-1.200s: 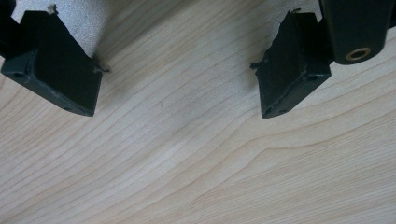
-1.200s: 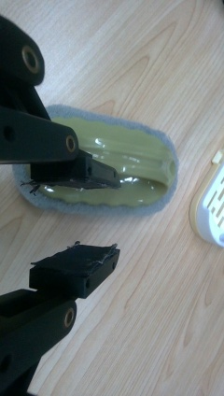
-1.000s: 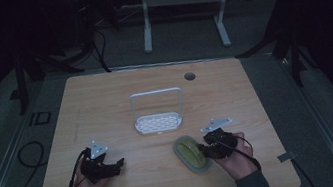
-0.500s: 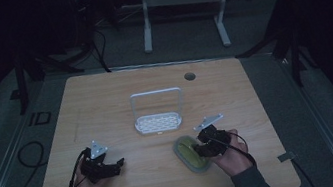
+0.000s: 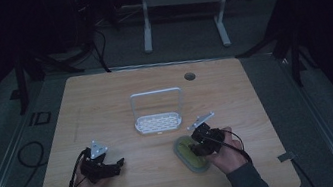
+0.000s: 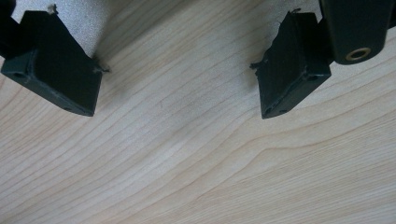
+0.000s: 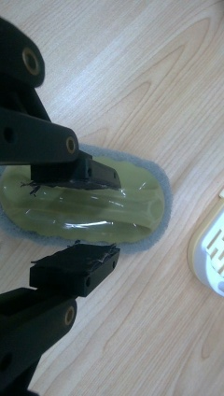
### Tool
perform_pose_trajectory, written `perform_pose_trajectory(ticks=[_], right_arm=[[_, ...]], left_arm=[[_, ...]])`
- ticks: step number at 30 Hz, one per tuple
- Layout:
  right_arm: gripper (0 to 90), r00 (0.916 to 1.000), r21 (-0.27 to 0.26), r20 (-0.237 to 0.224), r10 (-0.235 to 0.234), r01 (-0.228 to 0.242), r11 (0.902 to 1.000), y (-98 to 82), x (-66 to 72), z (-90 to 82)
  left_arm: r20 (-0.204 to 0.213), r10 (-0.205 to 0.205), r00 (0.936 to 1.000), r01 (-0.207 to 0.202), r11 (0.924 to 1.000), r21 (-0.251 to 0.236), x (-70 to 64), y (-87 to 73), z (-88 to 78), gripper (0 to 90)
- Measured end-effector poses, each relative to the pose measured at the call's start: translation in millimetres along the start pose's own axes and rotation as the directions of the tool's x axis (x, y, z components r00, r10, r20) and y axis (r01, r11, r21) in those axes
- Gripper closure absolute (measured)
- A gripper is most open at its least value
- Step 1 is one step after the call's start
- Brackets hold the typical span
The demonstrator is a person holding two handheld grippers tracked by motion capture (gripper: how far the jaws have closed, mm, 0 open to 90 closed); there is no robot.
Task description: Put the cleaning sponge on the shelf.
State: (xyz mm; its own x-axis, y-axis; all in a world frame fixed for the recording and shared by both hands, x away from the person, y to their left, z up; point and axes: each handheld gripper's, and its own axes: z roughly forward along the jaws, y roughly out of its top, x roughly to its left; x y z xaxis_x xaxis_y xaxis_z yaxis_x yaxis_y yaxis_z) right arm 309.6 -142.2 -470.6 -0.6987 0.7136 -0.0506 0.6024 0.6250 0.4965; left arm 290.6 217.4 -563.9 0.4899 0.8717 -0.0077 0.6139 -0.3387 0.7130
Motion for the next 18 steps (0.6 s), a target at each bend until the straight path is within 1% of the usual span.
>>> perform_pose_trajectory(ticks=[13, 18], right_arm=[[60.4, 0.9999, 0.071, -0.008, -0.008, 0.009, 0.9974, 10.6, 4.2, 8.1], [60.8, 0.9999, 0.109, -0.010, -0.012, 0.013, 0.9940, 13.7, 4.6, 11.4]], left_arm=[[0.000, -0.002, 1.0000, 0.002, 1.0000, -0.001, -0.1, 0.0, 0.1, 13.7], [0.000, -0.001, 1.0000, 0.001, 1.0000, -0.002, -0.1, 0.0, 0.1, 13.8]])
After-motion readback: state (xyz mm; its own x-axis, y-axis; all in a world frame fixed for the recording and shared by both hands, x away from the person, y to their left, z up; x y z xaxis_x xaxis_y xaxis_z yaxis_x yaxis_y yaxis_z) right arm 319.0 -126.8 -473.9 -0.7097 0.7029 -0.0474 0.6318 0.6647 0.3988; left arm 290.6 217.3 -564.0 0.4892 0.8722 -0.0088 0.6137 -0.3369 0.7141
